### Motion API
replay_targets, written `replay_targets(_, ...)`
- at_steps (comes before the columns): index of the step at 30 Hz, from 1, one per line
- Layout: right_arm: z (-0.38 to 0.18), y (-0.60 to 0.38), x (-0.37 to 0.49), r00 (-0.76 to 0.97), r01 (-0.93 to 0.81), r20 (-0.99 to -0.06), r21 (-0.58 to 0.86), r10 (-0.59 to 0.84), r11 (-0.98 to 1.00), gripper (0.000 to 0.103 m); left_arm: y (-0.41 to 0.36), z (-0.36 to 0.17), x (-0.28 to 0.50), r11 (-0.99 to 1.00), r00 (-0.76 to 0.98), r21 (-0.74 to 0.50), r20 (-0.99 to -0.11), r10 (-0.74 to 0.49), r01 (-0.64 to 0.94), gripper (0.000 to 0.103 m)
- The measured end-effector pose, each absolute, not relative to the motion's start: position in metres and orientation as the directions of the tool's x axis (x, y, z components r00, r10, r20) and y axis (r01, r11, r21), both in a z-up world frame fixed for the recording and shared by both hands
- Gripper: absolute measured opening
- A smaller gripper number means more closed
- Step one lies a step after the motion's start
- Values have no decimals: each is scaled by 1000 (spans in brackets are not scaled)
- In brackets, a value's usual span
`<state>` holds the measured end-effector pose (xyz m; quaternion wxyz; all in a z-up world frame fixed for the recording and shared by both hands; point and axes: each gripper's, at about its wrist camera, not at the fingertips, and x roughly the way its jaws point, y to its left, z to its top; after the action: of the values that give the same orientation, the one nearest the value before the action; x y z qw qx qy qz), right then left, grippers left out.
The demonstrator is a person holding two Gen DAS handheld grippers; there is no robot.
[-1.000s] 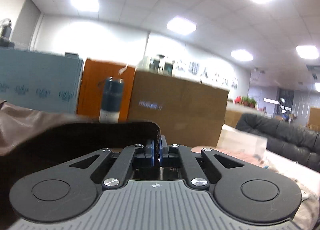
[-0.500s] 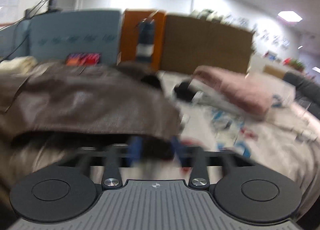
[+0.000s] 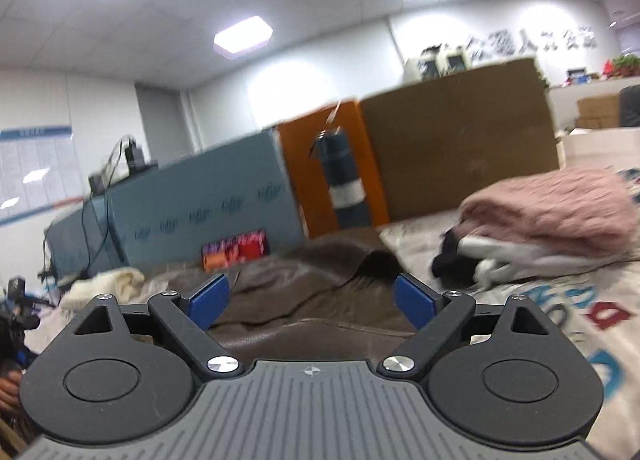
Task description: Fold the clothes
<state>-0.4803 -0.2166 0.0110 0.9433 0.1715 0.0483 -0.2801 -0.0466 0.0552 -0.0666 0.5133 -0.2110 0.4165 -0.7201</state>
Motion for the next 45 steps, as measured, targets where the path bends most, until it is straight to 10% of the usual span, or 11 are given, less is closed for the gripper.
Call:
replay_targets(1, 8, -222, -473, 840, 543, -207, 295, -502, 787, 90, 51, -63, -50, -114, -374, -789, -155, -914, 604, 33)
replay_targets(6, -6, -238, -454, 845, 528, -272, 286, -460, 800, 90, 36, -31, -73, -144, -300, -563, -194, -934, 814, 11)
replay_targets(12, -9, -243, -455, 841, 534, -284, 297, -461, 792, 91, 36, 25, -98, -414, -427, -272, 13, -904, 869, 11)
replay_targets(19, -14, -249, -451, 828, 540, -347, 281, -441, 793, 92, 10, -22, -73, -88, -269, -400, -422, -866, 912, 19)
replay_targets(24, -17, -250, -426, 850, 479, -385, 280, -360, 832, 92, 5, -36, -66, -16, -232, -426, -460, -857, 904, 56)
replay_targets(29, -24, -251, -376, 863, 389, -443, 277, -243, 879, 90, 6, -40, -71, -5, -205, -411, -444, -872, 912, 55)
replay_targets(31, -27, -250, -357, 850, 372, -477, 247, -222, 895, 86, 8, -39, -75, -7, -187, -376, -445, -876, 927, 35)
replay_targets(33, -29, -244, -345, 831, 372, -507, 198, -230, 907, 56, 15, -34, -80, -12, -165, -319, -458, -873, 948, 2)
replay_targets(37, -27, -231, -345, 811, 399, -495, 78, -312, 913, 16, 15, -29, -83, 0, -123, -275, -431, -894, 961, 0)
replay_targets(42, -18, -232, -361, 802, 456, -457, 54, -384, 888, 14, -14, -25, -82, -35, -133, -214, -462, -877, 976, 5)
replay_targets(45, -15, -240, -366, 791, 491, -468, 103, -394, 865, 31, -27, -29, -76, 6, -105, -205, -528, -843, 979, 24)
